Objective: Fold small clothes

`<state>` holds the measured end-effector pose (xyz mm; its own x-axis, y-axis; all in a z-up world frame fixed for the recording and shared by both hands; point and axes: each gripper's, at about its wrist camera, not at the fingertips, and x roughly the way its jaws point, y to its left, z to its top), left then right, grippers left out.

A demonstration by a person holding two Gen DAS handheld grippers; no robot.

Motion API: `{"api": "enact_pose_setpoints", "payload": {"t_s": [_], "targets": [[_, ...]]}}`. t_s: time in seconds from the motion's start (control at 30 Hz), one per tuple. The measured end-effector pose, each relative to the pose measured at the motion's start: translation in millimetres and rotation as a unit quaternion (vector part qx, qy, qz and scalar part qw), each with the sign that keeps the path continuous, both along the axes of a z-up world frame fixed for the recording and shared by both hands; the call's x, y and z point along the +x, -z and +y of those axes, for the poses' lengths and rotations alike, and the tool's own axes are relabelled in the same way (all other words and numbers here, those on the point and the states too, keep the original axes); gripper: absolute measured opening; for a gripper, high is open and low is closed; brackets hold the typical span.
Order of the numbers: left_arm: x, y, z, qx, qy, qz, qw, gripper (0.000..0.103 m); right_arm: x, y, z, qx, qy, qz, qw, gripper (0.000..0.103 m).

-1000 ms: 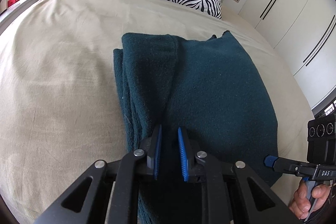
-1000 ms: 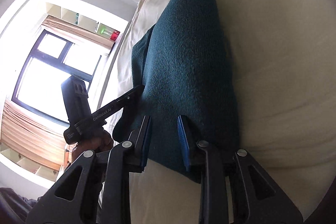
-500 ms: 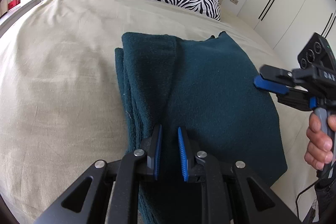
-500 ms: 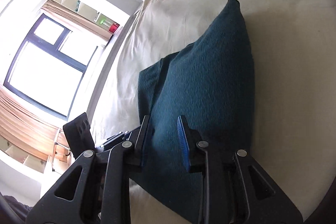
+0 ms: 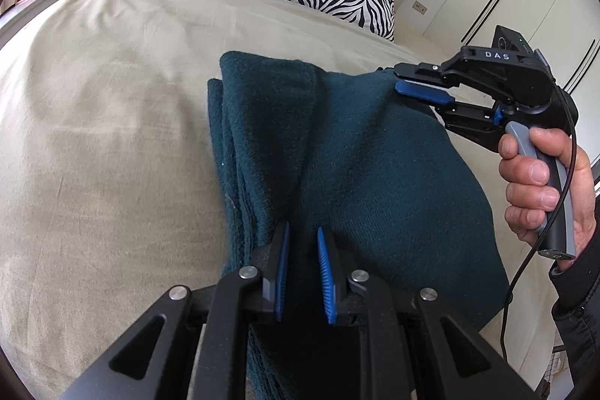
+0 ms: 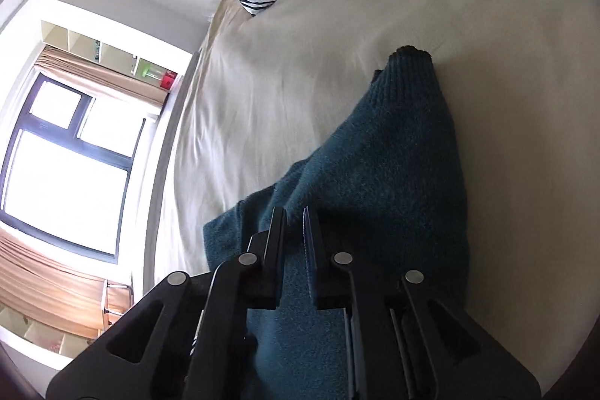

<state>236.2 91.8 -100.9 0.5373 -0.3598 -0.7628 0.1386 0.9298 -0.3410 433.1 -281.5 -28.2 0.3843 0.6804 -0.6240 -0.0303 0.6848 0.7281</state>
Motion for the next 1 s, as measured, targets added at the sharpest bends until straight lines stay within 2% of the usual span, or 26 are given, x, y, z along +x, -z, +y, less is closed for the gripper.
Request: {"api": "enact_pose_setpoints", "payload": {"t_s": [0.03, 0.07, 0.13, 0.2, 0.33, 0.4, 0.43, 0.53, 0.63, 0.7, 0.8, 0.87, 0.9, 0.97, 1.0], "targets": [[0.2, -0.3, -0.2, 0.0, 0.0, 0.0, 1.0, 0.018, 2.3, 0.8, 0.8, -0.001, 0.005, 0.005, 1.0, 0.034], [0.4, -0.3, -0.5, 0.001, 0.001, 0.001, 1.0, 0.018, 5.6, 6.0, 2.4, -0.009, 0.011, 0.016, 1.0, 0.039], [2.1, -0.8, -1.5, 0.001, 0.001, 0.003, 1.0, 0.018, 11.4, 20.5, 5.4, -0.033, 0.013, 0.026, 0.999, 0.034], [3.6, -1.1, -2.5, 0.003, 0.001, 0.005, 1.0, 0.018, 13.4, 26.6, 6.6, -0.074, 0.012, 0.007, 0.997, 0.032], [4.0, -1.4, -3.3, 0.004, 0.001, 0.005, 1.0, 0.018, 18.3, 27.8, 5.6, -0.072, 0.015, 0.016, 0.997, 0.035], [5.0, -1.6, -2.7, 0.003, 0.001, 0.006, 1.0, 0.018, 8.5, 16.2, 0.1, -0.062, 0.02, 0.005, 0.998, 0.037], [5.4, -1.5, -2.7, 0.003, 0.001, 0.006, 1.0, 0.018, 0.7, 12.9, -3.3, -0.041, 0.027, -0.005, 0.999, 0.041], [5.4, -1.6, -2.8, 0.003, 0.0, 0.005, 1.0, 0.018, -30.7, 2.2, -20.4, 0.031, 0.041, -0.021, 0.998, 0.044], [7.3, -1.7, -4.2, 0.006, 0.0, 0.006, 1.0, 0.018, -56.0, 11.5, -19.0, 0.013, 0.02, -0.041, 0.999, 0.045], [8.2, -2.2, -5.4, 0.009, -0.001, 0.006, 0.9999, 0.018, -64.5, 14.7, -19.1, 0.007, 0.003, -0.078, 0.997, 0.045], [12.3, -4.6, -3.1, -0.005, -0.007, 0.015, 0.9999, 0.018, -66.2, 4.6, -26.4, 0.01, 0.023, -0.048, 0.999, 0.046], [12.3, -10.0, 4.6, -0.033, -0.008, 0.02, 0.9992, 0.018, -78.2, -9.8, -39.3, 0.005, 0.043, -0.056, 0.997, 0.048], [10.2, -13.9, 11.1, -0.05, -0.013, 0.024, 0.9984, 0.019, -85.9, -16.6, -44.5, 0.002, 0.046, -0.068, 0.997, 0.053], [3.1, -23.6, 26.5, -0.083, -0.027, 0.022, 0.9959, 0.028, -100.6, -22.7, -54.1, -0.014, 0.05, -0.068, 0.996, 0.063], [-1.8, -27.4, 34.9, -0.094, -0.037, 0.019, 0.9947, 0.047, -107.0, -20.8, -60.3, -0.019, 0.047, -0.06, 0.997, 0.064]]}}
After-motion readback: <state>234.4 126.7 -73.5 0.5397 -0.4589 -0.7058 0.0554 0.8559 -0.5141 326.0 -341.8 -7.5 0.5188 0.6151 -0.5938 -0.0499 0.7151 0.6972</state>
